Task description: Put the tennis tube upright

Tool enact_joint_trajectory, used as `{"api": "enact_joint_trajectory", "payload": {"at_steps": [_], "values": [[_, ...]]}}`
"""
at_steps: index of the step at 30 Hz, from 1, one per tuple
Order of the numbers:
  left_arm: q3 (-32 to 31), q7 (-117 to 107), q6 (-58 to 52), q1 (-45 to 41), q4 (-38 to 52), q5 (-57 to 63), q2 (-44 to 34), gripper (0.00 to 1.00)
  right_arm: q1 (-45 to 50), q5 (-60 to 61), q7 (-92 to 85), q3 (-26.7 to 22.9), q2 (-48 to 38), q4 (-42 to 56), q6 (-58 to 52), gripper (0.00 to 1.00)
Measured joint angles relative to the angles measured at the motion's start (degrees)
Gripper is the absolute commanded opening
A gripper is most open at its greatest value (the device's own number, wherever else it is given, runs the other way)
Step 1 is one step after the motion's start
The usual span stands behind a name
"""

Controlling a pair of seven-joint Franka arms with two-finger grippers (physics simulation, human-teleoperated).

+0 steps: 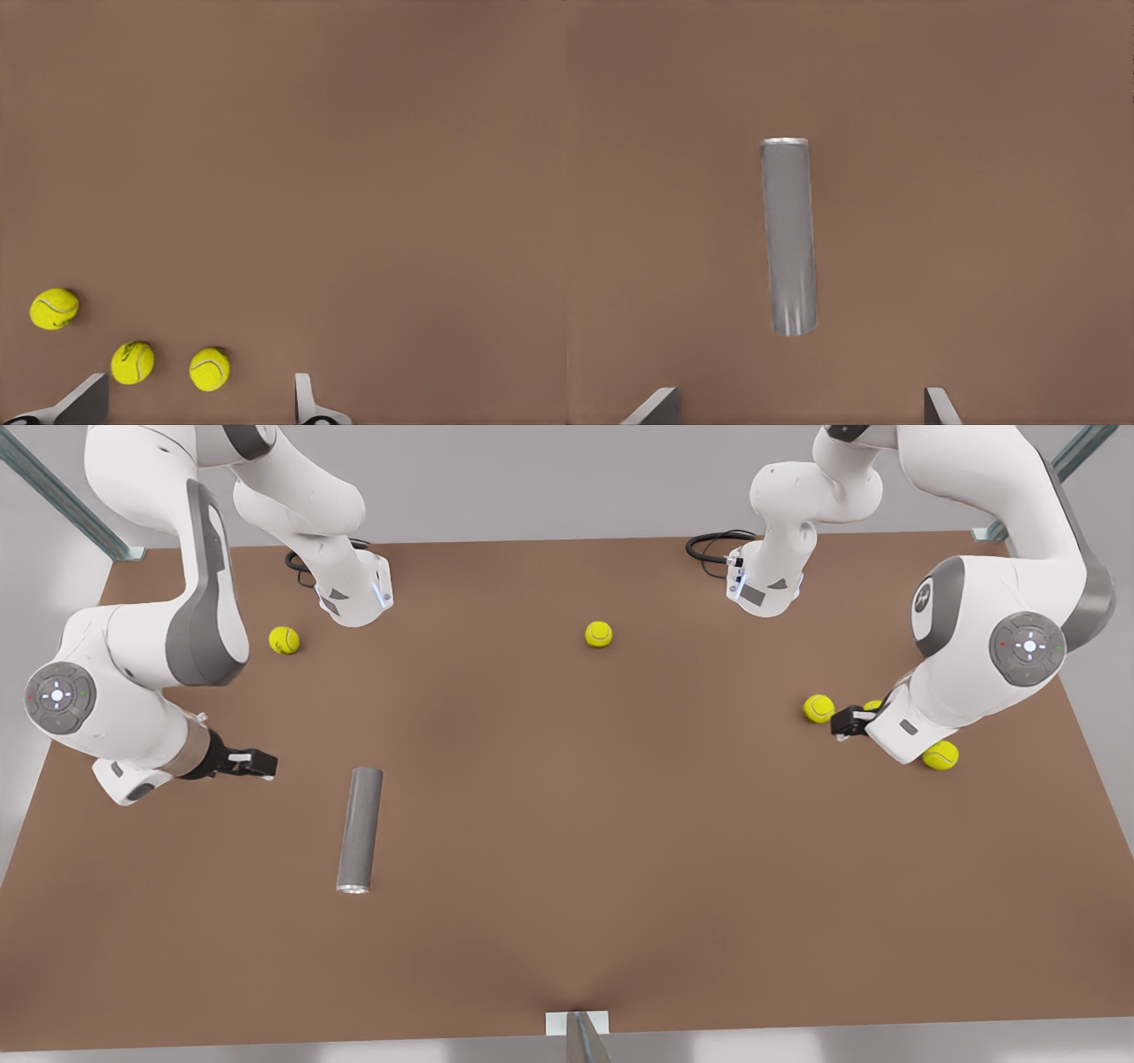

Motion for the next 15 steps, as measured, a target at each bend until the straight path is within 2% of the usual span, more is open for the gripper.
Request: {"api": "enact_joint_trajectory", "payload": {"at_steps": [4,7,9,11,15], "values": [[0.0,0.05,0.09,0.11,-0.08,0.19,0.0,1.0,1.81,-0.49,0.79,0.17,2.76,-2.94,3.39,1.0],[0.0,0.05,0.09,0.11,-0.08,0.21,0.0,1.0,2.34,-0.54,1.16,0.16,3.34,-13.14,15.59,1.0],[0.0,0.05,0.17,0.11,-0.08,0.23,0.09,1.0,2.27,-0.62,4.17,-0.09,5.25,-16.11,19.32,1.0],[0.0,0.05,0.18,0.11,-0.08,0.25,0.09,1.0,2.31,-0.67,5.0,-0.17,7.72,-20.5,28.19,1.0],[0.0,0.05,0.26,0.11,-0.08,0.27,0.09,1.0,3.69,-0.62,5.0,-1.27,9.97,-21.72,28.92,1.0]]}}
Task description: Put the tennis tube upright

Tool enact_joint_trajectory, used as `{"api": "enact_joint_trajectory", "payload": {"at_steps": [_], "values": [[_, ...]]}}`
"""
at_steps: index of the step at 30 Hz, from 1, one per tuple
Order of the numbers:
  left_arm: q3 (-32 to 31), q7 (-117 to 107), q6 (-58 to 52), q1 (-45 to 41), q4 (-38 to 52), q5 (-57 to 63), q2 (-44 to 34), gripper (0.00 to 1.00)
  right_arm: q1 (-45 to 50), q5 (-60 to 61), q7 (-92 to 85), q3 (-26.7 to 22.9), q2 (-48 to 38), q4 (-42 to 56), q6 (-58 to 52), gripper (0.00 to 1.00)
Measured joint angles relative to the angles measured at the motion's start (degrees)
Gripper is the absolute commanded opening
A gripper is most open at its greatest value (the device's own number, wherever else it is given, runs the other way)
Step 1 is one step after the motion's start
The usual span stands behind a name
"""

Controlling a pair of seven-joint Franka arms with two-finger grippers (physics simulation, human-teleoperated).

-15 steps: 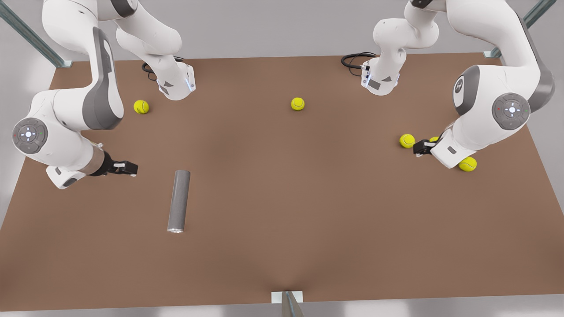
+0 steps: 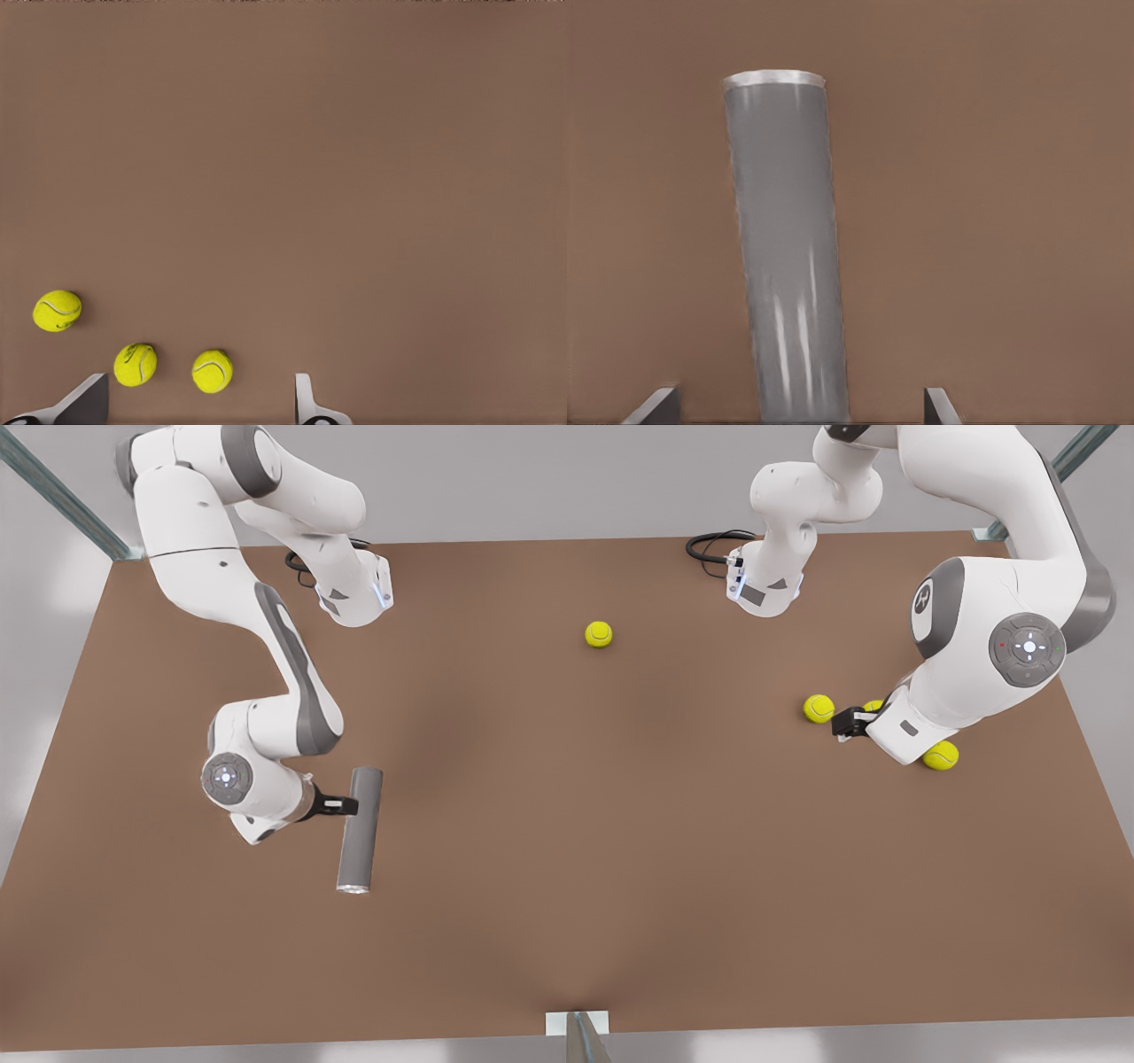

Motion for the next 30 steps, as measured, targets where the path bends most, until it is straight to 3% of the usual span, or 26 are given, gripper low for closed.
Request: {"api": "enact_joint_trajectory", "payload": {"at_steps": [5,14,30], "values": [[0.0,0.0,0.16,0.0,0.0,0.0,0.44,1.0,2.97,-0.09,-0.12,-2.56,3.88,0.02,1.61,1.0],[-0.05,-0.18,2.55,0.23,0.0,-0.08,5.26,1.0,4.68,-0.09,-0.58,-2.58,7.92,0.11,2.11,1.0],[0.0,-0.35,2.37,0.09,-0.18,-0.11,5.27,1.0,5.18,0.18,0.0,-3.47,10.92,-0.15,9.84,1.0]]}}
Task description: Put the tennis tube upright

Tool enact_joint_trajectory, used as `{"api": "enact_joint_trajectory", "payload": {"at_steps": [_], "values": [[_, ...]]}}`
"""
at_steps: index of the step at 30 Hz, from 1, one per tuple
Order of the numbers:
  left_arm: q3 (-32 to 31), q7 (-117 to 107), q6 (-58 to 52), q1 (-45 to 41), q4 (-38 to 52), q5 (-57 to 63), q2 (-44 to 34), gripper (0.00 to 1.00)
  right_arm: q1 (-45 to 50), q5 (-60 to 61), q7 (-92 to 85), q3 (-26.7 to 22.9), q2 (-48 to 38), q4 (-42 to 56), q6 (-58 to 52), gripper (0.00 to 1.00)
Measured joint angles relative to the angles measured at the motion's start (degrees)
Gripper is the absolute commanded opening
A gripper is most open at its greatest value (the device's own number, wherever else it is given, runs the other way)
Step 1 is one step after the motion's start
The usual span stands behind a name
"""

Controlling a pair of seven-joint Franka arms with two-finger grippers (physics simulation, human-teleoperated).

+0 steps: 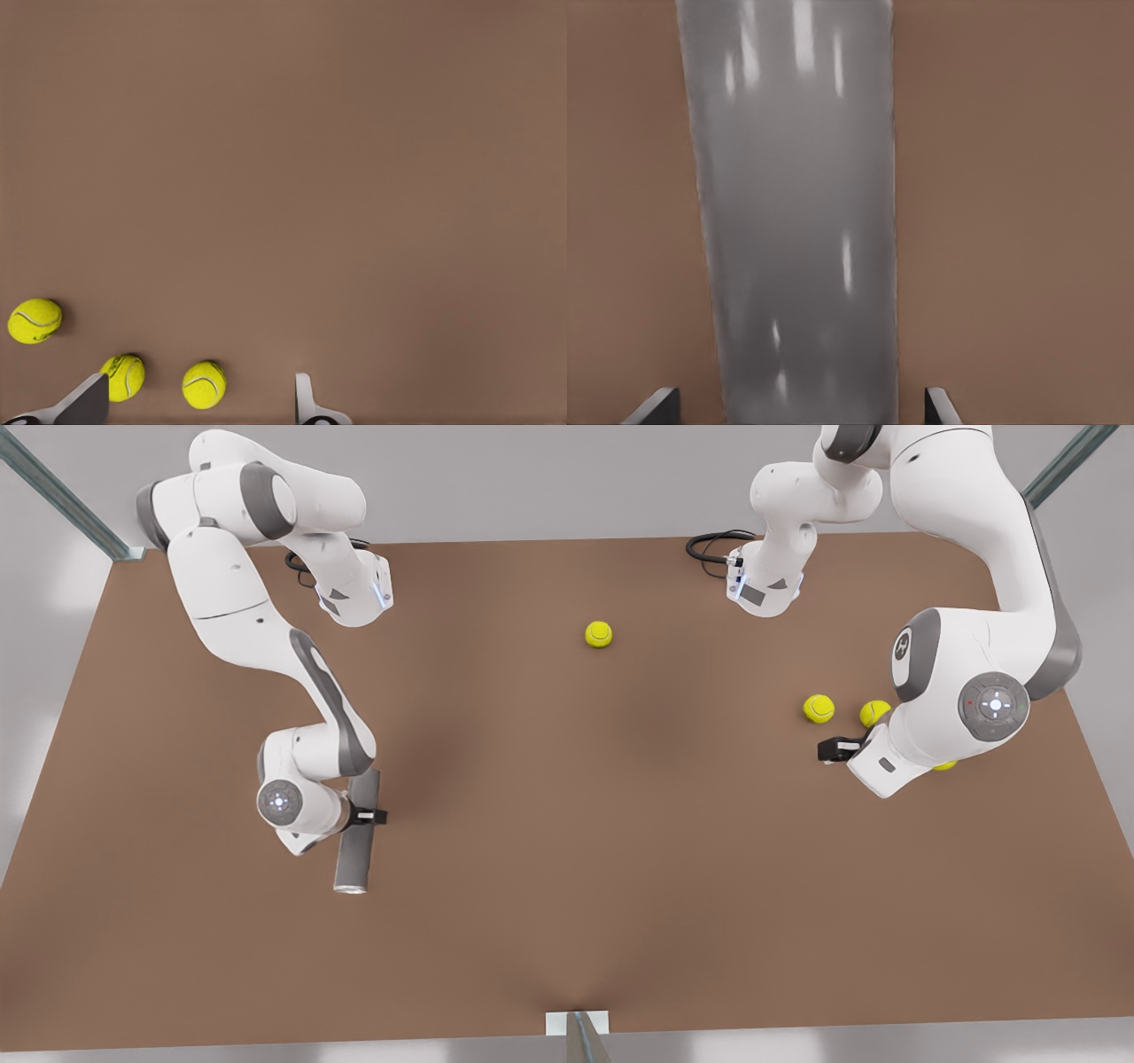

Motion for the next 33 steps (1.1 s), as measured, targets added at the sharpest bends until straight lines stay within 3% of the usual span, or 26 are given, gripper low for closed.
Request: {"api": "enact_joint_trajectory", "payload": {"at_steps": [11,15,25,28,33], "values": [[0.0,0.0,-0.24,0.05,-0.09,-0.04,0.09,1.0,0.3,0.26,0.26,-0.79,2.16,-0.18,1.58,1.0],[0.0,0.0,-0.26,0.01,-0.09,-0.04,0.09,1.0,0.4,0.34,0.35,-0.77,2.39,-0.18,1.49,0.85],[0.0,0.0,-0.35,0.09,-0.26,-0.04,0.44,1.0,0.39,0.35,0.26,-0.7,2.39,-0.18,1.32,0.85],[0.0,0.0,-0.43,0.09,-0.26,-0.04,0.44,1.0,0.48,0.35,0.26,-0.7,2.39,-0.18,1.4,0.77],[0.0,-0.08,-0.52,-0.01,-0.26,-0.04,0.44,1.0,0.71,0.35,0.26,-0.7,2.47,-0.18,1.34,0.75]]}}
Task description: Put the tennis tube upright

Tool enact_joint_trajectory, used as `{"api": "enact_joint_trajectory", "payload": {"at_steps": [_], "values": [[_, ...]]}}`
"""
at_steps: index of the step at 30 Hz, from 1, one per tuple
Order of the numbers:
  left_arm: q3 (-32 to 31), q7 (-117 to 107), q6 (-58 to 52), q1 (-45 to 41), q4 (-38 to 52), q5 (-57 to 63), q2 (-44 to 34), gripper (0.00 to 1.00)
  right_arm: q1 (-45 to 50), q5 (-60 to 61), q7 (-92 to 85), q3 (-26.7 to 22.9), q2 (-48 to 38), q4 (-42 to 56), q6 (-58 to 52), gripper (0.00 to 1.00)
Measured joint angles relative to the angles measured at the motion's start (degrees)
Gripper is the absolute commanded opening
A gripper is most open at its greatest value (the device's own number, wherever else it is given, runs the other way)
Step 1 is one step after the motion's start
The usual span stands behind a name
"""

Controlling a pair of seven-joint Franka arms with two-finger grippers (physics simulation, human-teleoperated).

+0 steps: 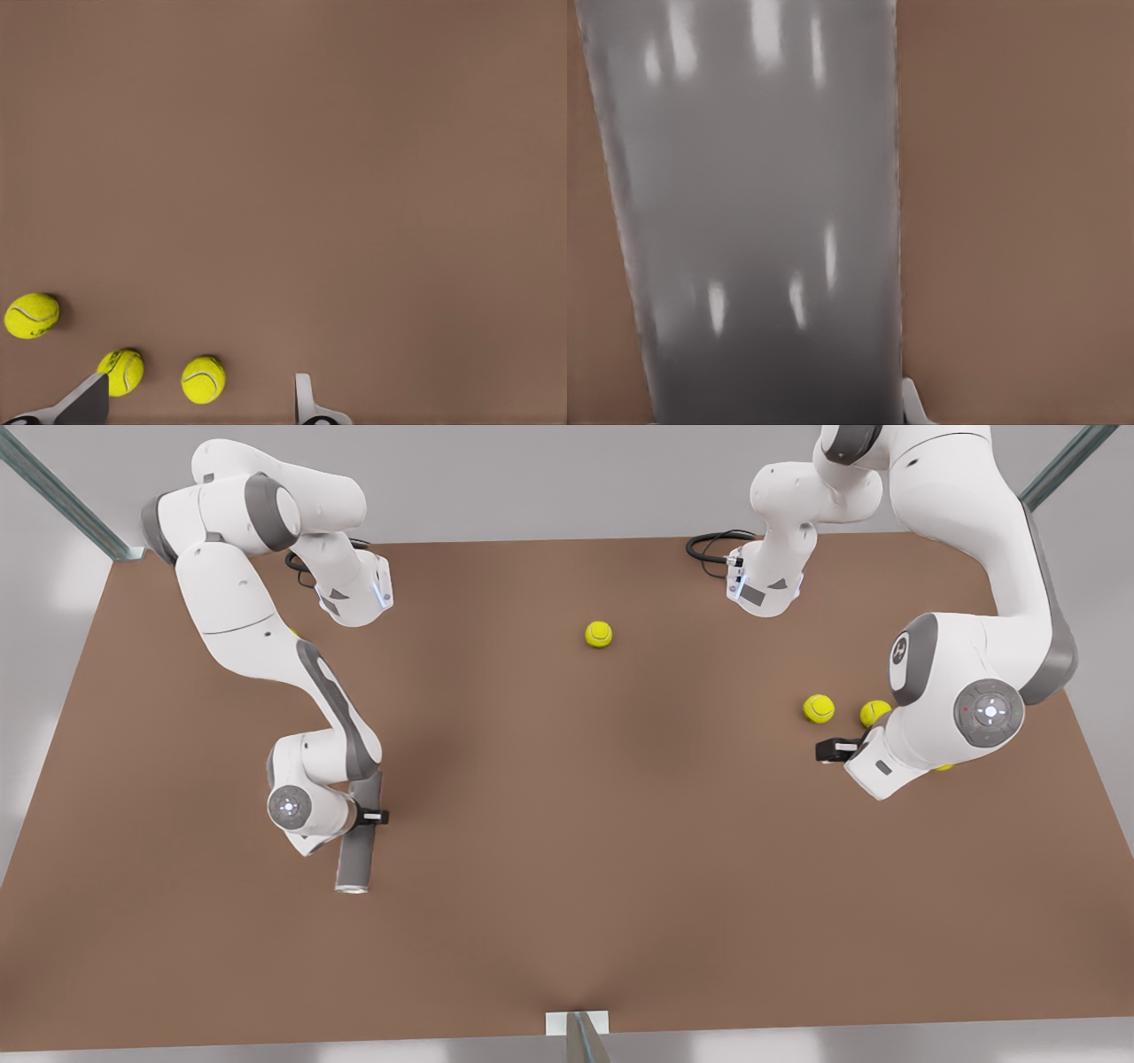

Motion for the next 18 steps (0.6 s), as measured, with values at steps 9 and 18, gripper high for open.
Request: {"api": "enact_joint_trajectory", "payload": {"at_steps": [9,18], "values": [[0.0,0.05,-0.09,0.01,0.0,0.0,0.0,1.0,0.21,0.04,-0.78,0.0,-0.92,0.08,-2.71,0.75],[0.0,0.0,-0.27,0.01,0.0,0.0,0.0,1.0,6.48,-0.32,-1.08,1.41,-5.55,6.41,-9.7,0.75]]}}
